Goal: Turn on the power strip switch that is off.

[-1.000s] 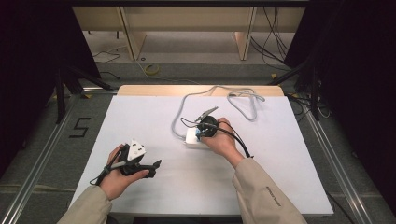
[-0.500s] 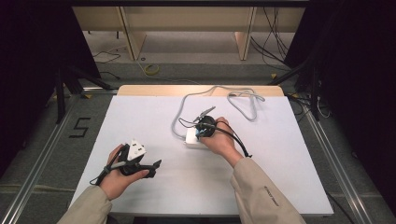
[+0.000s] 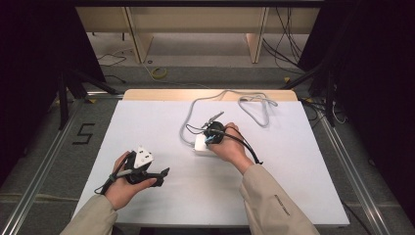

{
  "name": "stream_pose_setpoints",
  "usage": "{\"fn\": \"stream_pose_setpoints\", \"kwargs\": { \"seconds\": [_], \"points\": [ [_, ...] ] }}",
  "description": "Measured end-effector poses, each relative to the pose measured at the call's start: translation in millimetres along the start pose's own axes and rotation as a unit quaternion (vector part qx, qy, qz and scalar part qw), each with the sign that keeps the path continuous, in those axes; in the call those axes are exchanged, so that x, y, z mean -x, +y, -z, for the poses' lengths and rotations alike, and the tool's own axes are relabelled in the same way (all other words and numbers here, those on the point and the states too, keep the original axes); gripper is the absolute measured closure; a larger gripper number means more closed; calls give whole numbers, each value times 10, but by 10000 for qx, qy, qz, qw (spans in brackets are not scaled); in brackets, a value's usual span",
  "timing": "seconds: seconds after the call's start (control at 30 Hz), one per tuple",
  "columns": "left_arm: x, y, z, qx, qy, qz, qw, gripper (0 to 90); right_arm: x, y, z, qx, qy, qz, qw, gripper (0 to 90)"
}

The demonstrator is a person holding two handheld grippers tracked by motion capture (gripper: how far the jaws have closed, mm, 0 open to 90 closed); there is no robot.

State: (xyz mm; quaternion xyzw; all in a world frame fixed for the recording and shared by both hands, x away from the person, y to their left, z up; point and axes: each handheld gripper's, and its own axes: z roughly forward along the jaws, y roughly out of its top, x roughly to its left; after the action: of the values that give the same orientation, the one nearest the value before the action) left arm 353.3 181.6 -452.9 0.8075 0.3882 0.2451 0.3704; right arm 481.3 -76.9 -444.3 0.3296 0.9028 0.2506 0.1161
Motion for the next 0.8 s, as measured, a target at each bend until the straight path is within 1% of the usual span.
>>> {"fn": "stream_pose_setpoints", "kwargs": {
  "seconds": [0.1, 0.2, 0.33, 0.4, 0.47, 0.57, 0.67, 0.8],
  "points": [
    [3, 1, 0, 3, 6, -4, 10000, 160, -9, -3, -3, 0, -27, -24, 10000, 900],
    [5, 3, 0, -4, 0, -9, 10000, 160, -28, -4, -8, -41, -72, 45, 10000, 900],
    [5, 4, 5, 12, 12, -15, 10000, 160, -40, -11, -10, 2, -132, 36, 9999, 900],
    [3, 3, 1, -9, 11, -17, 10000, 160, -37, -16, -6, 20, -90, -31, 10000, 900],
    [2, 3, -2, -3, 6, -4, 10000, 160, -38, -15, -4, 13, -104, -25, 9999, 900],
    [0, 2, -7, -4, -1, 0, 10000, 160, -48, -10, -10, 21, -151, 72, 9999, 900],
    [0, 2, -6, -5, 0, 2, 10000, 160, -59, -9, -9, 12, -193, 99, 9998, 900],
    [5, 2, -5, -8, -8, 3, 10000, 160, -61, -14, -12, 54, -191, 47, 9998, 900]
  ]
}}
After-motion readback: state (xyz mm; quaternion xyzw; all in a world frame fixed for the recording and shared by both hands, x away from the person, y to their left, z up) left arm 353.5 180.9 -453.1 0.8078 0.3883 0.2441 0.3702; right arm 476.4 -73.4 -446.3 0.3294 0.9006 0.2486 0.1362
